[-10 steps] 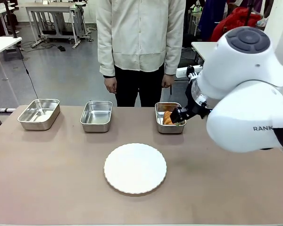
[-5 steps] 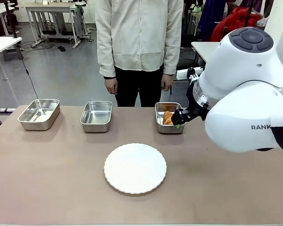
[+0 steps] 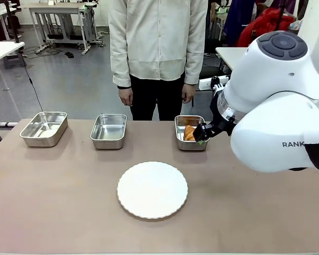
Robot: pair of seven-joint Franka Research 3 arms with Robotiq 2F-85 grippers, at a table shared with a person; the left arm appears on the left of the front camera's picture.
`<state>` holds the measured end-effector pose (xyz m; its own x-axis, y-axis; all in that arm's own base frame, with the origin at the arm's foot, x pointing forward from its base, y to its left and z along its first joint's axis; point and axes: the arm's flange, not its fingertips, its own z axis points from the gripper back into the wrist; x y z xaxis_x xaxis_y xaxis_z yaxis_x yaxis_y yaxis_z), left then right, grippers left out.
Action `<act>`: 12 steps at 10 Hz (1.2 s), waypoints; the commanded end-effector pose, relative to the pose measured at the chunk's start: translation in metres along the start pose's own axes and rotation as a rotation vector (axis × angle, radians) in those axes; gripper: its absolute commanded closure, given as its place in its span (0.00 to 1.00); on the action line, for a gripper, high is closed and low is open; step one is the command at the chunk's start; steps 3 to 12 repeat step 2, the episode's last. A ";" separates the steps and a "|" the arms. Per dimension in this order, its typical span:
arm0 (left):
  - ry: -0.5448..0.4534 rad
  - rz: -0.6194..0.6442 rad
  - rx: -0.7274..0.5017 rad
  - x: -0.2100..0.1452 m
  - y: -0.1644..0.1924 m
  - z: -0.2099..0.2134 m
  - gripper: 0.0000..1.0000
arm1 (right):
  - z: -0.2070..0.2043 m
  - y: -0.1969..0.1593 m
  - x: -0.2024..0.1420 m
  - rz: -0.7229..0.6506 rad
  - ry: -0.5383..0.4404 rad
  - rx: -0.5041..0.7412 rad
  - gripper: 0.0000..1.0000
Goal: Place the bread in the container.
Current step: Place the Butter Roll into the Airtight Container indicated by the human.
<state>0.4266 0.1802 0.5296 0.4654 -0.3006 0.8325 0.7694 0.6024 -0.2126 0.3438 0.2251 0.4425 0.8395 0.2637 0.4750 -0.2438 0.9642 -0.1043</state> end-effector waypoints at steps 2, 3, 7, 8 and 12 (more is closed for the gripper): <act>-0.011 -0.010 -0.006 -0.001 -0.002 0.000 0.00 | 0.000 0.000 0.002 -0.016 -0.017 0.002 0.00; -0.011 -0.010 -0.006 -0.001 -0.002 0.000 0.00 | 0.000 0.000 0.002 -0.016 -0.017 0.002 0.00; -0.011 -0.010 -0.006 -0.001 -0.002 0.000 0.00 | 0.000 0.000 0.002 -0.016 -0.017 0.002 0.00; -0.011 -0.010 -0.006 -0.001 -0.002 0.000 0.00 | 0.000 0.000 0.002 -0.016 -0.017 0.002 0.00; -0.011 -0.010 -0.006 -0.001 -0.002 0.000 0.00 | 0.000 0.000 0.002 -0.016 -0.017 0.002 0.00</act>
